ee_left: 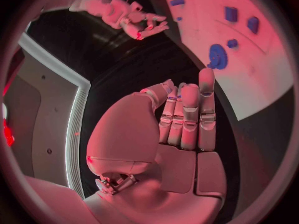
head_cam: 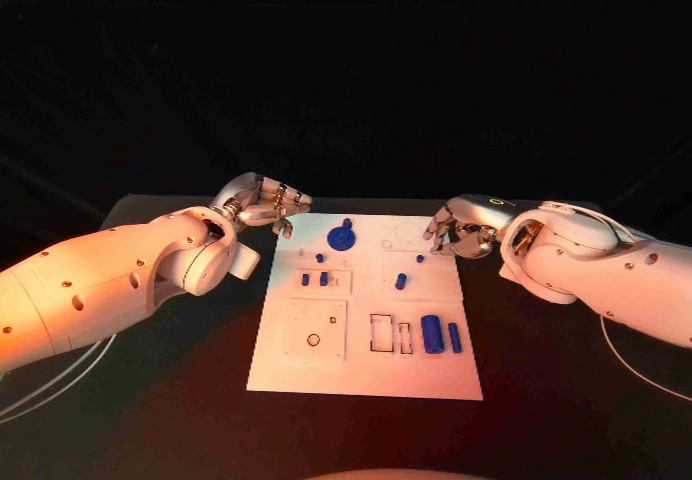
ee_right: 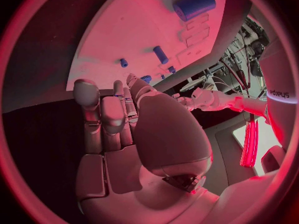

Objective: Assemble the parts on the task board

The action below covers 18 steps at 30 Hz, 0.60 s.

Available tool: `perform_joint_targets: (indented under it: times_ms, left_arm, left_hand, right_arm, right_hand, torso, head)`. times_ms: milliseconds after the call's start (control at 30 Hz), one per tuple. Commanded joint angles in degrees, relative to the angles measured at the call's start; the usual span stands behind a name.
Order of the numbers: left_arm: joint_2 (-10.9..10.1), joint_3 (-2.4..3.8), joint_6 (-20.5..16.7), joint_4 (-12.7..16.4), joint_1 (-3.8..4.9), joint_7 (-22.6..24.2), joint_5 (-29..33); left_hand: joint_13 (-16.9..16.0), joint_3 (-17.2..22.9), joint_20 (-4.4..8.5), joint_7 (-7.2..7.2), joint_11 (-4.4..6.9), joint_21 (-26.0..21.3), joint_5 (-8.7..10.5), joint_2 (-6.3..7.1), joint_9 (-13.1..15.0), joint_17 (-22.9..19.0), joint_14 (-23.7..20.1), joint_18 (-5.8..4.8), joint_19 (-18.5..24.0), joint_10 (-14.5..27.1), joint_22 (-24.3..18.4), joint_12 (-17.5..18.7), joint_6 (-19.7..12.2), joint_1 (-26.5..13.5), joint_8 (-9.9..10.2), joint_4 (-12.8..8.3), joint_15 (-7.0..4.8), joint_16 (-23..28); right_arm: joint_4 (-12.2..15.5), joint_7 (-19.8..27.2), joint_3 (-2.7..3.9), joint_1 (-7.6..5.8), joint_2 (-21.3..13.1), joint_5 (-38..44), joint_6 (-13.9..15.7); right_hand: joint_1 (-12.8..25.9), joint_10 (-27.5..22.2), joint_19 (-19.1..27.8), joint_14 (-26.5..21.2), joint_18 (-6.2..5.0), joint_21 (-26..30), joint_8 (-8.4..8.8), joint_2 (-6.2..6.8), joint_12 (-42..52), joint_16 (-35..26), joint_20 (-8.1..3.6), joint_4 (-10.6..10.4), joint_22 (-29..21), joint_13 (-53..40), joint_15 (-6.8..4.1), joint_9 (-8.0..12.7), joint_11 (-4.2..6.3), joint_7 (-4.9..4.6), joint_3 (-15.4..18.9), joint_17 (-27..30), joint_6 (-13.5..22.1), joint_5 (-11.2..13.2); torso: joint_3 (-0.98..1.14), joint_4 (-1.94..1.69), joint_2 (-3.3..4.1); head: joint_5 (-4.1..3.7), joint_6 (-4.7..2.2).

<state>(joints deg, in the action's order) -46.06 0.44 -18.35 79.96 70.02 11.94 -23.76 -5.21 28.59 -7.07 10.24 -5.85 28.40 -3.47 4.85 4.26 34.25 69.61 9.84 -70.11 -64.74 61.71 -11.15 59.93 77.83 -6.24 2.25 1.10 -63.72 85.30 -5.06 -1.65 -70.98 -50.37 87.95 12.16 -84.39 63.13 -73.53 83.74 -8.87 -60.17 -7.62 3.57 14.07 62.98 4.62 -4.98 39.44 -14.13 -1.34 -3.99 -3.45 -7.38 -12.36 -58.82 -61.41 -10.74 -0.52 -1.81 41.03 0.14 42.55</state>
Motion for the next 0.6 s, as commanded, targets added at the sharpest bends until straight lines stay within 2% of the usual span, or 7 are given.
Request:
perform_joint_targets:
  times_ms: [33, 233, 467, 600]
  left_arm:
    - [-0.4, -0.09, -2.8, 1.3, -0.09, 9.9, 28.2]
    - [-0.8, -0.25, -2.1, 2.1, -0.17, 11.4, 32.9]
    - [-1.0, -0.35, -1.8, 2.3, -0.22, 11.3, 33.0]
    - [-1.2, -0.39, -1.2, 2.5, -0.26, 11.3, 32.9]
  left_hand:
    - [-0.4, -1.0, 0.13, -0.34, 0.12, -0.6, -0.14, 0.01, 0.1, -0.2, 0.0, 0.67, 0.2, -0.1, -0.5, -1.0, 0.2, -0.9, -0.5, 0.3, 0.00, 0.4]
    - [-0.9, -2.1, 0.25, -0.47, 0.24, -1.3, -0.16, -0.33, 0.1, -0.6, -0.3, 0.63, 0.0, 0.4, -1.1, -2.3, 0.0, -0.9, -1.0, 0.2, -0.09, 0.6]
    - [-1.1, -2.6, 0.26, -0.45, 0.22, -1.7, -0.15, -0.37, 0.1, -0.9, -0.5, 0.61, -0.1, 0.8, -1.4, -2.8, -0.2, -1.0, -1.1, 0.2, -0.07, 0.7]
    - [-1.1, -2.7, 0.26, -0.45, 0.21, -1.7, -0.15, -0.38, 0.1, -1.0, -0.5, 0.61, -0.1, 0.9, -1.5, -3.0, -0.2, -1.0, -1.2, 0.2, -0.07, 0.8]
  right_arm:
    - [0.4, -4.1, 0.02, 0.40, 0.5, 11.5, -2.8]
    - [0.5, -5.8, 0.02, 1.09, 1.5, 14.1, -3.9]
    - [0.0, -6.0, 0.02, 1.77, 2.6, 14.7, -4.2]
    - [-0.6, -6.7, 0.02, 2.09, 3.4, 15.1, -3.7]
  right_hand:
    - [0.3, -0.1, -0.6, 0.8, 0.16, -0.1, 0.65, 0.92, -0.9, 0.1, -0.03, -0.1, 0.0, 1.0, 0.11, 0.1, -0.26, -0.18, -0.6, 0.0, -0.1, 0.8]
    - [0.8, -0.5, -1.4, 1.1, 0.38, -0.8, 1.42, 1.53, -2.4, 0.1, 0.13, -0.5, 1.0, 3.0, 0.20, 0.1, -0.41, -0.15, -1.7, 0.1, 0.1, 1.8]
    - [0.9, -0.9, -1.6, 1.2, 0.30, -0.6, 2.02, 1.92, -3.5, -0.1, -0.12, -0.5, 0.9, 4.7, -0.23, 0.1, -0.44, -0.03, -2.7, 0.2, 0.3, 2.0]
    - [1.0, -0.9, -1.7, 1.2, 0.30, -0.6, 2.25, 1.87, -3.8, -0.1, -0.40, -0.5, 0.9, 5.5, -0.55, 0.1, -0.42, 0.01, -3.3, 0.3, 0.2, 2.1]
  torso:
    - [-0.05, 0.06, -0.08]
    - [-0.07, -0.02, 0.01]
    - [0.01, -0.08, 0.04]
    - [0.02, 0.01, 0.07]
  head:
    - [-0.74, -0.49]
    - [-1.48, -0.59]
    - [-1.57, -0.56]
    - [-1.56, -0.53]
